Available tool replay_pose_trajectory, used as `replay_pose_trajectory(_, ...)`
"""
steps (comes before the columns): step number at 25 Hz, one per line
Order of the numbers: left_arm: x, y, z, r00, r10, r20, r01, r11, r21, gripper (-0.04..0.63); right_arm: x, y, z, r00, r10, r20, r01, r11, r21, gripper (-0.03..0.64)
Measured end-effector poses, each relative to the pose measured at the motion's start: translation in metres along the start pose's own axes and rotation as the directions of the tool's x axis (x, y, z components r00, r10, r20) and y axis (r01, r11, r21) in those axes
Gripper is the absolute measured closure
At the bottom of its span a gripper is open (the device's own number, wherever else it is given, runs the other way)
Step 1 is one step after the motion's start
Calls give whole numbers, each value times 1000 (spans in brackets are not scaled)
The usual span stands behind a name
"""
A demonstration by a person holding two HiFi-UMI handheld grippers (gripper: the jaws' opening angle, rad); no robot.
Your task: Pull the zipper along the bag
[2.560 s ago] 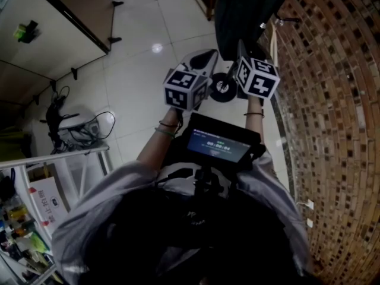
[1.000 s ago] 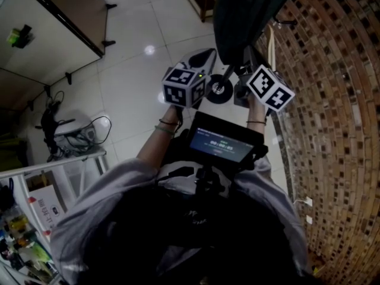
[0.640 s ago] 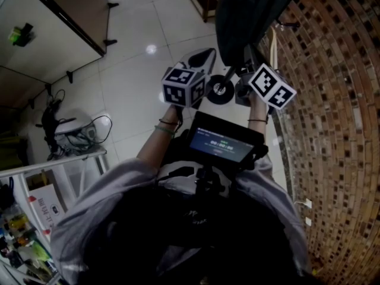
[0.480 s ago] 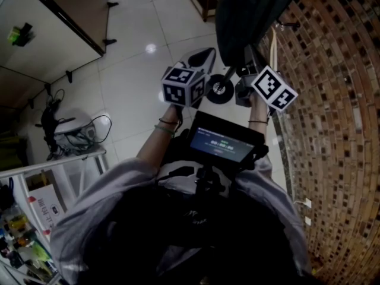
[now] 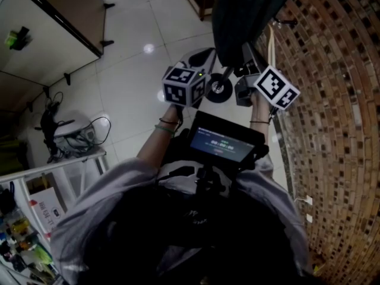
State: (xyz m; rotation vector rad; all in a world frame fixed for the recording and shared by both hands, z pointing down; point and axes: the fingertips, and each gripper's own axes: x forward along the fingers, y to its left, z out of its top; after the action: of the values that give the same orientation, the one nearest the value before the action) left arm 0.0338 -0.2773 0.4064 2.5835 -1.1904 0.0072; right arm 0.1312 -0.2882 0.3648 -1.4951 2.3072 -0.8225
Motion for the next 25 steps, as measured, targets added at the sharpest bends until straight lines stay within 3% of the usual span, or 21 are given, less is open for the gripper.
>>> replay_pose_trajectory(25, 10, -8, 1, 999, -43, 7, 43, 999, -7, 588, 2, 11, 25, 999, -33, -6, 33, 999, -32, 611)
